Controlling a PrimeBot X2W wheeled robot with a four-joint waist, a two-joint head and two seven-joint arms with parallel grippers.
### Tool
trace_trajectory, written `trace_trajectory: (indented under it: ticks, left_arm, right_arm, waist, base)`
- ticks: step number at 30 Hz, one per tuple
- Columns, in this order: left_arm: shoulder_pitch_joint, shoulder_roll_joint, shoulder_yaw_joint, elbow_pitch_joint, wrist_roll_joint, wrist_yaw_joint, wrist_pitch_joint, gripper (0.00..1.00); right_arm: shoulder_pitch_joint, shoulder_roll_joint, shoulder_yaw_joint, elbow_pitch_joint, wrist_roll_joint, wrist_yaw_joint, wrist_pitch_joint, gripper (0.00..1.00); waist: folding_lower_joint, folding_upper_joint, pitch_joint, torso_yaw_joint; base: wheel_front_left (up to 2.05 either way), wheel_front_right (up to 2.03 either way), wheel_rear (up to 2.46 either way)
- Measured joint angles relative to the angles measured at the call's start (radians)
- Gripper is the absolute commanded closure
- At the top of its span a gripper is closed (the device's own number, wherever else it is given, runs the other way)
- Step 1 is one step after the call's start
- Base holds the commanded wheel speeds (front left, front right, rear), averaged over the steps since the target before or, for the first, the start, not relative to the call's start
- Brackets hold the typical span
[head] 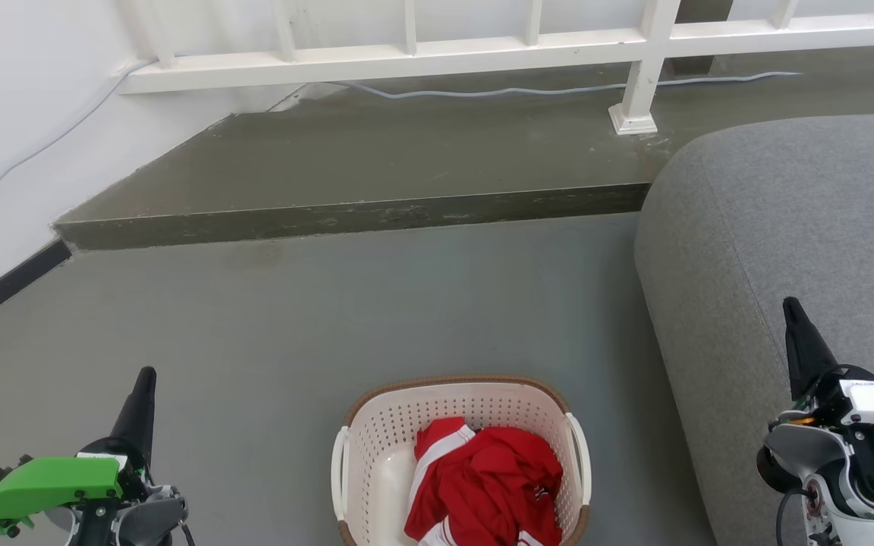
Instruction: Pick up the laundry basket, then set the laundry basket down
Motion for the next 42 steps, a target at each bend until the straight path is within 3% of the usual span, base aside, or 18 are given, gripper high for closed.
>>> trace_trajectory:
  ticks: [6,7,8,9,10,11,26,42]
  left_arm:
    - [0.000,0.000,0.000,0.000,0.000,0.000,0.000,1.00]
    - [0.002,-0.002,0.000,0.007,0.000,0.001,0.000,0.00]
    - [0.009,-0.005,-0.001,0.017,0.000,0.002,0.000,0.00]
    - [0.017,-0.011,-0.001,0.029,0.000,0.002,0.000,1.00]
    - [0.027,-0.017,-0.002,0.041,0.000,0.002,0.000,1.00]
    - [0.036,-0.022,-0.003,0.051,0.000,0.002,0.000,0.00]
    - [0.045,-0.025,-0.022,0.028,0.008,0.002,-0.028,0.00]
    - [0.043,0.011,-0.091,-0.019,0.151,0.002,-0.099,0.00]
  right_arm:
    - [0.000,0.000,0.000,0.000,0.000,0.000,0.000,1.00]
    - [0.002,0.002,0.000,0.007,0.000,-0.002,0.000,0.00]
    - [0.006,0.006,0.000,0.018,0.000,-0.005,0.000,0.00]
    - [0.015,0.012,0.001,0.029,0.000,-0.006,0.000,1.00]
    - [0.026,0.017,0.002,0.040,0.000,-0.006,0.000,1.00]
    - [0.036,0.022,0.002,0.050,0.000,-0.006,0.000,0.00]
    - [0.049,0.028,0.032,0.018,-0.009,-0.006,-0.024,0.00]
    - [0.040,-0.018,0.130,-0.034,-0.148,-0.006,-0.086,0.00]
  waist:
    - [0.0000,0.0000,0.000,0.000]
    - [0.0000,0.0000,0.000,0.000]
    - [0.0000,0.0000,0.000,0.000]
    - [0.0000,0.0000,0.000,0.000]
    - [0.0000,0.0000,0.000,0.000]
    - [0.0000,0.0000,0.000,0.000]
    - [0.0000,0.0000,0.003,0.002]
    - [0.0000,0.0000,0.008,0.006]
  base:
    - [0.00,0.00,0.00]
    - [0.00,0.00,0.00]
    - [0.00,0.00,0.00]
    - [0.00,0.00,0.00]
    - [0.00,0.00,0.00]
    - [0.00,0.00,0.00]
    - [0.00,0.00,0.00]
    - [0.00,0.00,0.00]
